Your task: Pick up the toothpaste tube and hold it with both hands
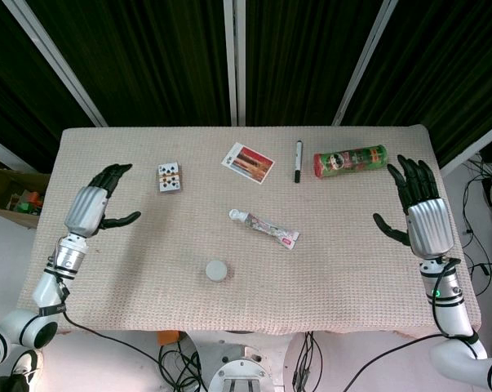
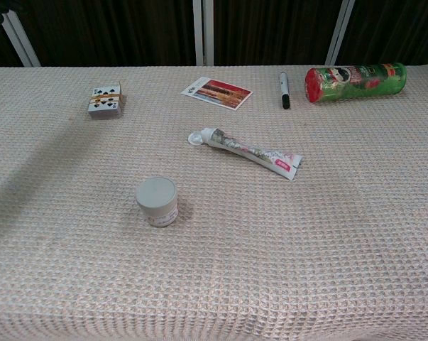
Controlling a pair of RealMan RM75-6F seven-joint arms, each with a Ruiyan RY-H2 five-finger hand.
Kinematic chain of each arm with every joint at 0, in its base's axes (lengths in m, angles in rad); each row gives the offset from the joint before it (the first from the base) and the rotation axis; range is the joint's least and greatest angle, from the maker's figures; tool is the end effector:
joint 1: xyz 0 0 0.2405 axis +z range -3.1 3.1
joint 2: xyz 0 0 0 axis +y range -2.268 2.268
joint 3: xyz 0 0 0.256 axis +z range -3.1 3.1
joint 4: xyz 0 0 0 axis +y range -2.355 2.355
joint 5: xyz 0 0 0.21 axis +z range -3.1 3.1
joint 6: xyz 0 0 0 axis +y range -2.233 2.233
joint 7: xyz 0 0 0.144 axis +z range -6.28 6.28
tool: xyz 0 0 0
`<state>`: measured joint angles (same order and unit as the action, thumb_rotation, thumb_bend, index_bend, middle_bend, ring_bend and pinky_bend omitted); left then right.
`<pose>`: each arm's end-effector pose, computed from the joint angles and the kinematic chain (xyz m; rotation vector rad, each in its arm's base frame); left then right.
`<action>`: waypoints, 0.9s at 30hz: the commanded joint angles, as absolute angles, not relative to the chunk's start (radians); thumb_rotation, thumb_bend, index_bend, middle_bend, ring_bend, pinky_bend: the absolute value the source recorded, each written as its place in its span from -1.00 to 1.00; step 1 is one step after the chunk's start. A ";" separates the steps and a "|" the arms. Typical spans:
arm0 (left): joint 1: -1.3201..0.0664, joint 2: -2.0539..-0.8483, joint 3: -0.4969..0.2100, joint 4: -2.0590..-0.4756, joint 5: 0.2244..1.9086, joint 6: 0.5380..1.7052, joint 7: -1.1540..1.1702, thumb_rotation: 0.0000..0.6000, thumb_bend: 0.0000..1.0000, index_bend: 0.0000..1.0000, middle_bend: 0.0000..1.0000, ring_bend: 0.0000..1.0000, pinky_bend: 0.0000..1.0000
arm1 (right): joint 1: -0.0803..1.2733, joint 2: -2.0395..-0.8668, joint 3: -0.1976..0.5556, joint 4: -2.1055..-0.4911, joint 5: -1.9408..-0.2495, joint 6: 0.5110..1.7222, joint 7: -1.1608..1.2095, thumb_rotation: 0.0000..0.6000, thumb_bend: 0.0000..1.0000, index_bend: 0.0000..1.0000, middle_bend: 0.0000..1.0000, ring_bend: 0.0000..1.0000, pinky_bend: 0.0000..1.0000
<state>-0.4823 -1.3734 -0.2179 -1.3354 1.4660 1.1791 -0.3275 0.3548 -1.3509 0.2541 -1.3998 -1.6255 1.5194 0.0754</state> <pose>-0.2406 0.3339 0.0900 -1.5207 -1.0668 -1.2954 -0.2292 -0.2909 0.1343 1.4213 -0.5992 1.3769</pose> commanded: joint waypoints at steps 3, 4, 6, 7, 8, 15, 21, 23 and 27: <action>-0.479 -1.367 -0.212 -1.340 1.462 1.196 -0.336 -0.78 -1.00 -0.83 -0.80 -0.87 -0.68 | 0.362 -1.366 0.241 -1.382 -1.627 1.530 0.084 1.00 -0.62 -1.00 -1.00 -1.00 -1.00; -0.477 -1.364 -0.209 -1.343 1.463 1.201 -0.337 -0.78 -1.00 -0.83 -0.80 -0.88 -0.68 | 0.362 -1.365 0.239 -1.384 -1.630 1.534 0.085 1.00 -0.62 -1.00 -1.00 -1.00 -1.00; -0.473 -1.358 -0.204 -1.351 1.464 1.211 -0.336 -0.79 -1.00 -0.83 -0.80 -0.87 -0.68 | 0.362 -1.358 0.234 -1.395 -1.634 1.539 0.083 1.00 -0.63 -1.00 -1.00 -1.00 -1.00; -0.472 -1.355 -0.202 -1.355 1.465 1.213 -0.335 -0.78 -1.00 -0.83 -0.80 -0.87 -0.68 | 0.362 -1.355 0.232 -1.401 -1.636 1.540 0.081 1.00 -0.63 -1.00 -1.00 -1.00 -1.00; -0.470 -1.352 -0.199 -1.359 1.465 1.217 -0.334 -0.78 -1.00 -0.83 -0.80 -0.87 -0.68 | 0.362 -1.351 0.229 -1.409 -1.639 1.543 0.078 1.00 -0.63 -1.00 -1.00 -1.00 -1.00; -0.479 -1.352 -0.190 -1.357 1.458 1.211 -0.323 -0.79 -1.00 -0.83 -0.80 -0.87 -0.68 | 0.367 -1.311 0.186 -1.509 -1.633 1.474 -0.004 1.00 -0.65 -1.00 -1.00 -1.00 -1.00; -0.488 -1.349 -0.179 -1.345 1.453 1.196 -0.309 -0.78 -1.00 -0.83 -0.80 -0.88 -0.68 | 0.397 -1.295 0.150 -1.684 -1.534 1.302 -0.180 1.00 -0.67 -1.00 -0.92 -1.00 -0.97; -0.490 -1.346 -0.175 -1.343 1.449 1.188 -0.310 -0.78 -1.00 -0.83 -0.80 -0.87 -0.68 | 0.413 -1.308 0.146 -1.742 -1.476 1.242 -0.247 1.00 -0.69 -1.00 -0.92 -1.00 -0.96; -0.494 -1.344 -0.168 -1.336 1.447 1.180 -0.304 -0.78 -1.00 -0.83 -0.79 -0.87 -0.68 | 0.446 -1.377 0.151 -1.798 -1.357 1.170 -0.389 1.00 -0.69 -1.00 -0.91 -1.00 -0.94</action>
<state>-0.4932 -1.3441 -0.1687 -1.3366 1.4467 1.1806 -0.3045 0.4160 -1.3301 0.1555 -1.7448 -1.4398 1.2318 -0.2995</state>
